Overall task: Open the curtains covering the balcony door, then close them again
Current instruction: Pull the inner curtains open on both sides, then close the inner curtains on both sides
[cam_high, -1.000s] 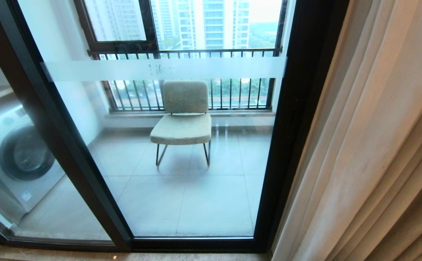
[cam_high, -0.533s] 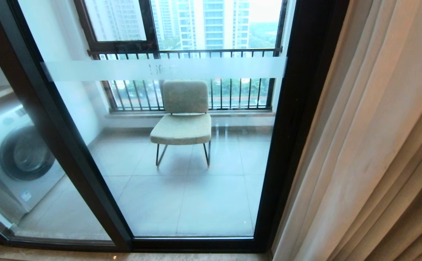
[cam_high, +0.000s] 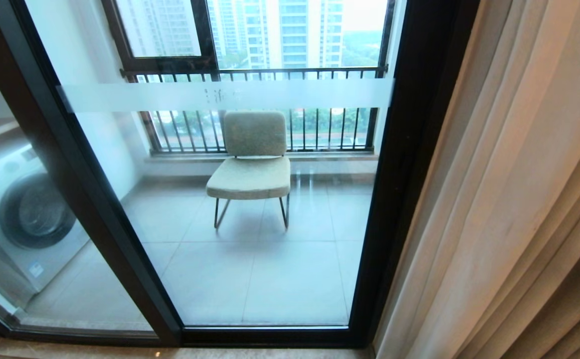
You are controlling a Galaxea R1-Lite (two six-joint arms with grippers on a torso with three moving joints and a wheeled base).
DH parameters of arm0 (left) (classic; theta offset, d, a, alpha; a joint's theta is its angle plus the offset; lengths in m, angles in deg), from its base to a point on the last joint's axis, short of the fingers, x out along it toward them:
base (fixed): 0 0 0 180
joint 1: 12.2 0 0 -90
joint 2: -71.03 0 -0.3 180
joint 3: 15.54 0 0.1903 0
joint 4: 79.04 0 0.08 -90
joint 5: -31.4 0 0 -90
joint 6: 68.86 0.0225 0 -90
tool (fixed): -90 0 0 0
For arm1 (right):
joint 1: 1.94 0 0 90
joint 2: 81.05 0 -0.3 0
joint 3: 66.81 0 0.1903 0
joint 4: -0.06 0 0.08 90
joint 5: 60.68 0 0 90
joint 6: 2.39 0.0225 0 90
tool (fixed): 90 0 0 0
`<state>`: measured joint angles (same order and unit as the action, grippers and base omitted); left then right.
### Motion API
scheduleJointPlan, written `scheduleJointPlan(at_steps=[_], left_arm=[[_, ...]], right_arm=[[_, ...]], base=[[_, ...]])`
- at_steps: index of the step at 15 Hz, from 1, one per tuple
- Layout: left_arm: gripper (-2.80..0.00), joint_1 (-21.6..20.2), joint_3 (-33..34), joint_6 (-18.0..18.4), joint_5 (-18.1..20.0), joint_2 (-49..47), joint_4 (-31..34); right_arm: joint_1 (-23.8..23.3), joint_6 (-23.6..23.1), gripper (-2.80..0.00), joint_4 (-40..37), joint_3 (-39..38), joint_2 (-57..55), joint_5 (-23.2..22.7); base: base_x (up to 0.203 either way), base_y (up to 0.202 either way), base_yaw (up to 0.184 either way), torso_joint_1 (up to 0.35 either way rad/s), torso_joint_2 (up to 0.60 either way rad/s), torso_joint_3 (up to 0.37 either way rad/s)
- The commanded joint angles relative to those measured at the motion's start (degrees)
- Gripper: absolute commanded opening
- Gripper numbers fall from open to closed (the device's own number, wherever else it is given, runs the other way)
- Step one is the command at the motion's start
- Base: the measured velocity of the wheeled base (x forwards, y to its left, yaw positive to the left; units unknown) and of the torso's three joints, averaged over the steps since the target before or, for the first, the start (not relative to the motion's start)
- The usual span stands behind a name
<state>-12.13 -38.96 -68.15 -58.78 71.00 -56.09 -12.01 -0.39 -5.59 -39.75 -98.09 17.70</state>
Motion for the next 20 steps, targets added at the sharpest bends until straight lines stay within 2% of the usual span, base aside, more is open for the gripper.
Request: scheduleJointPlan(at_steps=[1, 3, 9, 10, 11, 12, 15, 18, 20], left_arm=[[-2.8, 0.0, 0.05, 0.0, 0.01, 0.02, -0.02], [-2.8, 0.01, 0.01, 0.0, 0.01, 0.02, -0.02], [-2.8, -0.02, 0.05, 0.0, 0.01, 0.02, -0.02], [-2.8, 0.01, 0.03, 0.0, 0.01, 0.02, -0.02], [-2.8, 0.01, 0.05, 0.0, 0.01, 0.02, -0.02], [-2.8, -0.05, 0.04, 0.0, 0.01, 0.02, -0.02], [-2.8, 0.01, -0.04, 0.0, 0.01, 0.02, -0.02], [-2.8, 0.01, -0.04, 0.0, 0.01, 0.02, -0.02], [-2.8, 0.01, 0.05, 0.0, 0.01, 0.02, -0.02]], right_arm=[[2.72, -0.07, -2.8, -0.92, -0.55, 0.62, 4.26], [2.98, -0.16, -2.8, -1.85, -2.42, 0.69, 7.07], [7.63, -1.68, -2.8, -3.02, -3.65, 2.0, 7.54], [10.25, -1.82, -2.8, -4.09, -3.56, 4.14, 9.24], [11.56, -2.45, -2.8, -5.63, -3.59, 5.03, 13.18], [11.42, -2.74, -2.8, -6.7, -3.62, 5.23, 15.99], [10.89, -2.72, -2.8, -9.22, -3.62, 8.34, 16.07], [10.45, -3.08, -2.8, -16.51, -3.26, 16.85, 14.51], [10.33, -2.89, -2.8, -17.37, -3.69, 17.04, 13.73]], base=[[0.0, 0.0, 0.0, 0.0, 0.0, 0.0], [0.0, 0.0, 0.0, 0.0, 0.0, 0.0], [0.0, 0.0, 0.0, 0.0, 0.0, 0.0], [0.0, 0.0, 0.0, 0.0, 0.0, 0.0], [0.0, 0.0, 0.0, 0.0, 0.0, 0.0], [0.0, 0.0, 0.0, 0.0, 0.0, 0.0], [0.0, 0.0, 0.0, 0.0, 0.0, 0.0], [0.0, 0.0, 0.0, 0.0, 0.0, 0.0], [0.0, 0.0, 0.0, 0.0, 0.0, 0.0]])
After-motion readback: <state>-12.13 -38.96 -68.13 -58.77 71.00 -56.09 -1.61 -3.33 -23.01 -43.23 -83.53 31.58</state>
